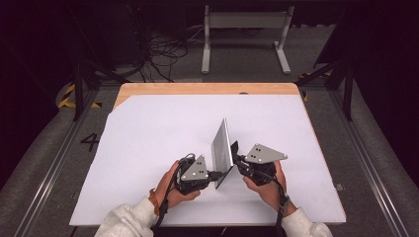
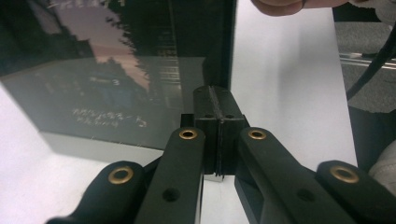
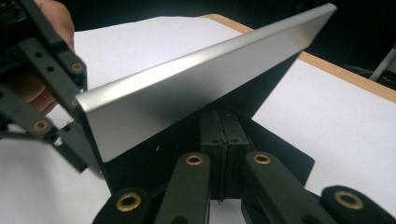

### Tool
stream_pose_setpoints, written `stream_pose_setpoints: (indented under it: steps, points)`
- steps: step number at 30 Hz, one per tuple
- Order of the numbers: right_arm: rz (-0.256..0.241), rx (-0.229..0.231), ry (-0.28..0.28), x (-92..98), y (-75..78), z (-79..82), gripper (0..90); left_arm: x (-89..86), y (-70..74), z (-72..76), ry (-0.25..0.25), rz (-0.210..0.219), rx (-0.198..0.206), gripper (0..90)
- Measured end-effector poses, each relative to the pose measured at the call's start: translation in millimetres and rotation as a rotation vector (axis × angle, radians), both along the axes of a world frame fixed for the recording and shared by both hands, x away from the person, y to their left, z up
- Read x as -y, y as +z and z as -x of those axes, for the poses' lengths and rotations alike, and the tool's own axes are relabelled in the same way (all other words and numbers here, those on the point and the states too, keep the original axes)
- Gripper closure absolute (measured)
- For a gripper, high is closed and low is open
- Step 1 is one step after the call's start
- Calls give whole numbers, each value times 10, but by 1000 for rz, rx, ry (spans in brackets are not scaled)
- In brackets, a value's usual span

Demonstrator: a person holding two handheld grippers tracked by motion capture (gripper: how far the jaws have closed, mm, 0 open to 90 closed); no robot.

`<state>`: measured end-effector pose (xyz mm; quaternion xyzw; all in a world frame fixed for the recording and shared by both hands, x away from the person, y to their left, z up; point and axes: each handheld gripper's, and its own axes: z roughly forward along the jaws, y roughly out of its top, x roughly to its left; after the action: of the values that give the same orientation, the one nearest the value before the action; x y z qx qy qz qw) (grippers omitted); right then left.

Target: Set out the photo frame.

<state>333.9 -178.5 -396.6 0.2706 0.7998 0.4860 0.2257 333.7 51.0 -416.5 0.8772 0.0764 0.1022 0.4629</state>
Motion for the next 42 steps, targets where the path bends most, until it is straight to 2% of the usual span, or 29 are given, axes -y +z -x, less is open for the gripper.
stream_pose_setpoints:
  steps: [16, 27, 31, 35, 42]
  points:
    - [-7, -17, -2, 28, -31, -60, 900, 86, 5, 5, -9, 2, 1, 895]
    - [-10, -24, -7, 44, -39, -69, 887, 121, 3, 17, 4, 2, 25, 887]
    - [10, -20, -4, 47, -43, -36, 861, 111, 17, 27, 16, 6, 46, 894]
    - [41, -3, -4, 65, -30, 28, 831, 90, 22, 19, 19, 7, 42, 894]
    - [50, -22, 3, 145, -39, 153, 800, 20, 21, -13, 27, 0, 36, 884]
